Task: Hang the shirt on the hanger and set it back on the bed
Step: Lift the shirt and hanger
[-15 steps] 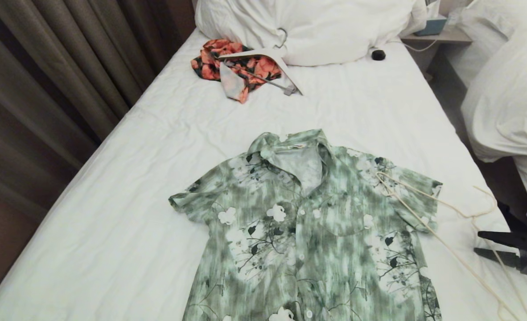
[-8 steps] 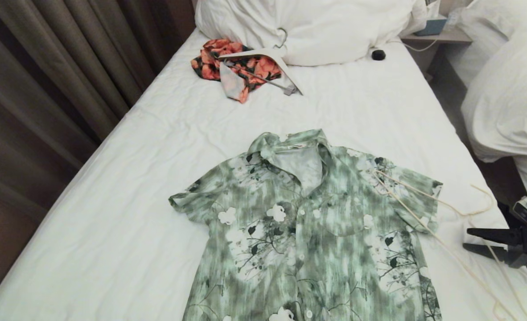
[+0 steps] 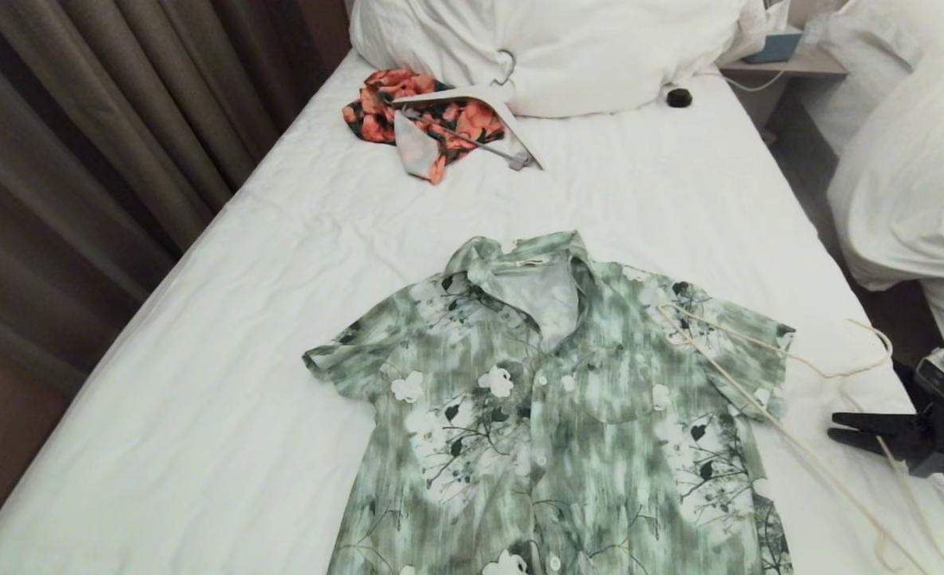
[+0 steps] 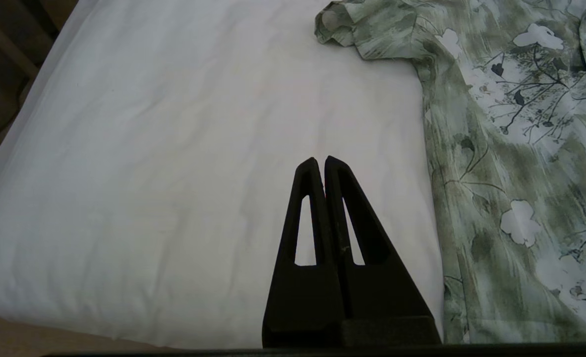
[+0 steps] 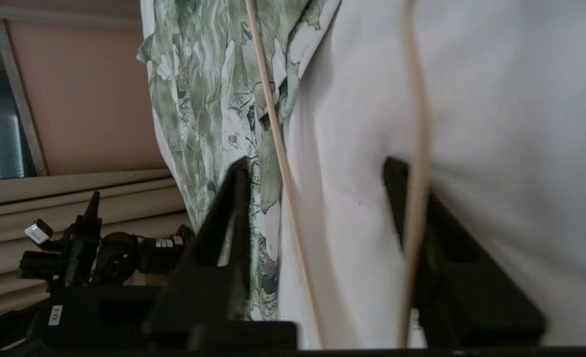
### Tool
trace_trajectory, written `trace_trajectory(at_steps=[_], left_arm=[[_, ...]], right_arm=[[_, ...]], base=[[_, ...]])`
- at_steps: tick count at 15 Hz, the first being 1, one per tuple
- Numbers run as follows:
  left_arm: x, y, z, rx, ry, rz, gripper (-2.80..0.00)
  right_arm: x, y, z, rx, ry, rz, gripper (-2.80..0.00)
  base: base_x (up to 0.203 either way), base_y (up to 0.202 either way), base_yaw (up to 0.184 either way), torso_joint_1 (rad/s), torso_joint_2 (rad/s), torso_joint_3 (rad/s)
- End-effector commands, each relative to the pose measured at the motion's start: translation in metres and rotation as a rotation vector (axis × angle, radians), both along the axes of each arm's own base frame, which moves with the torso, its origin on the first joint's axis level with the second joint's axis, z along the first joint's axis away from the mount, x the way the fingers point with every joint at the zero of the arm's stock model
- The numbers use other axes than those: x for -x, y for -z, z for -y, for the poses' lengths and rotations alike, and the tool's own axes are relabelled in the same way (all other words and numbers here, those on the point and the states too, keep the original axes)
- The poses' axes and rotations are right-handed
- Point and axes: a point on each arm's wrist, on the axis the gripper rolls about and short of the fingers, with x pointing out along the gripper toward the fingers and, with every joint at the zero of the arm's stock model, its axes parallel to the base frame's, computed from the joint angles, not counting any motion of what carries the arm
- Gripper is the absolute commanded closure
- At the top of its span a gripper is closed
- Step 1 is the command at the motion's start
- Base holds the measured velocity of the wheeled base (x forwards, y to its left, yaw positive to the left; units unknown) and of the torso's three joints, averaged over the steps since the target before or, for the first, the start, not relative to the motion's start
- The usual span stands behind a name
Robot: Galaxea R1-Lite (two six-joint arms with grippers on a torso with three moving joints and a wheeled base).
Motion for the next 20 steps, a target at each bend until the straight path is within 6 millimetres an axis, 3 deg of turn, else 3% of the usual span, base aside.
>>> trace_trajectory(at_steps=[1, 8, 13, 20], left_arm=[[0.0, 0.0, 0.0, 0.0, 0.0, -0.001, 0.0], [0.0, 0.0, 0.0, 0.0, 0.0, -0.001, 0.0], [0.0, 0.0, 0.0, 0.0, 0.0, -0.001, 0.0], [0.0, 0.0, 0.0, 0.0, 0.0, -0.001, 0.0]], right_arm=[[0.005, -0.011, 0.001, 0.012, 0.01, 0.033, 0.0], [0.05, -0.085, 0.014, 0.13, 0.136, 0.183, 0.0], [0.067, -0.141, 0.009, 0.295, 0.152, 0.39, 0.0], [0.062, -0.161, 0.01, 0.603, 0.075, 0.735, 0.0]], base=[[0.0, 0.0, 0.0, 0.0, 0.0, 0.0], [0.0, 0.0, 0.0, 0.0, 0.0, 0.0], [0.0, 0.0, 0.0, 0.0, 0.0, 0.0], [0.0, 0.0, 0.0, 0.0, 0.0, 0.0]])
